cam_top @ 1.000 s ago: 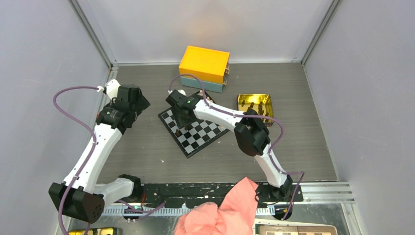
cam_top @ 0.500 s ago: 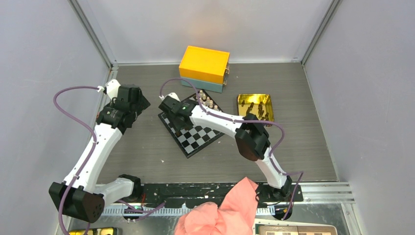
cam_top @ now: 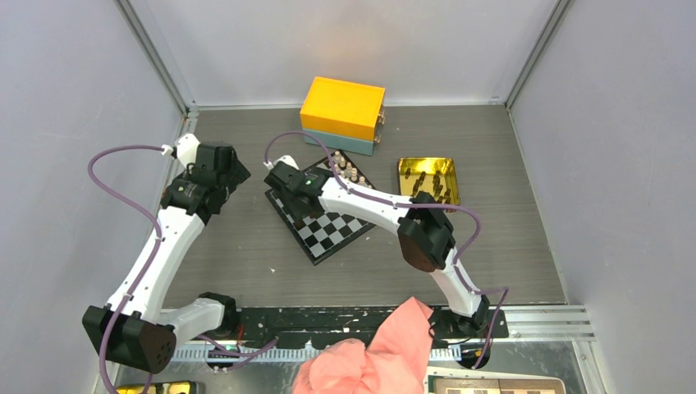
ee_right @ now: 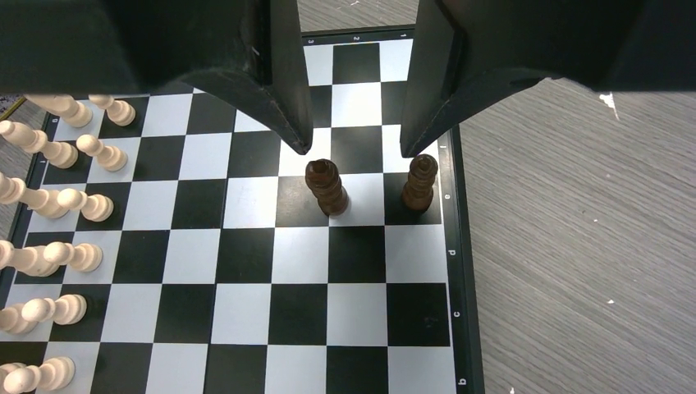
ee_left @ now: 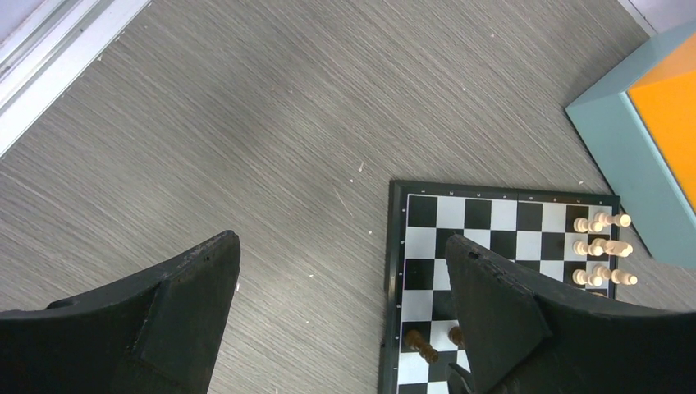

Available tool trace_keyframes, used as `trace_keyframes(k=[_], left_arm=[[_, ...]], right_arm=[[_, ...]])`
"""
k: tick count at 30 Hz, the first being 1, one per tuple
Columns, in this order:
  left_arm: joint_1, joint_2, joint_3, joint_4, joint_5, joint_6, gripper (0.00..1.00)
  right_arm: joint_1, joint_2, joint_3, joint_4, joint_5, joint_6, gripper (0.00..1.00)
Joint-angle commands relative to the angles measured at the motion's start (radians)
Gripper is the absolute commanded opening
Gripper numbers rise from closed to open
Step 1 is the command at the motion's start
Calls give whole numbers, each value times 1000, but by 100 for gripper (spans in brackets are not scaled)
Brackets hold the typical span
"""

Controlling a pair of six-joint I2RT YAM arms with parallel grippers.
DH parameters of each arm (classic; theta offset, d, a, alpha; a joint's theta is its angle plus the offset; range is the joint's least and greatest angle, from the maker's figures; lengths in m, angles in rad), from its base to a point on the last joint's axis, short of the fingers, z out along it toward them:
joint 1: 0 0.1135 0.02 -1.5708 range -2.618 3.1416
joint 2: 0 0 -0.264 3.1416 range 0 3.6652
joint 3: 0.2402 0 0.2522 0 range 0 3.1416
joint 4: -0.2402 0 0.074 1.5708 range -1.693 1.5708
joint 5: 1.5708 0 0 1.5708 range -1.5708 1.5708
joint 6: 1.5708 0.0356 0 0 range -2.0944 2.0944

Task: Set up the chess pieces on the board
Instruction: Move the chess piece to the chessboard.

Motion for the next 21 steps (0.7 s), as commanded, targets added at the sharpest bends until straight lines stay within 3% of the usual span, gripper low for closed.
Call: trace_keyframes(k=[1, 21], left_arm=[[18, -25, 44, -17, -30, -42, 96], [94, -86, 112, -77, -129, -85, 98]], right_arm=[[3, -67, 40, 6, -32, -13, 48], [10, -10, 98, -4, -136, -41, 47]])
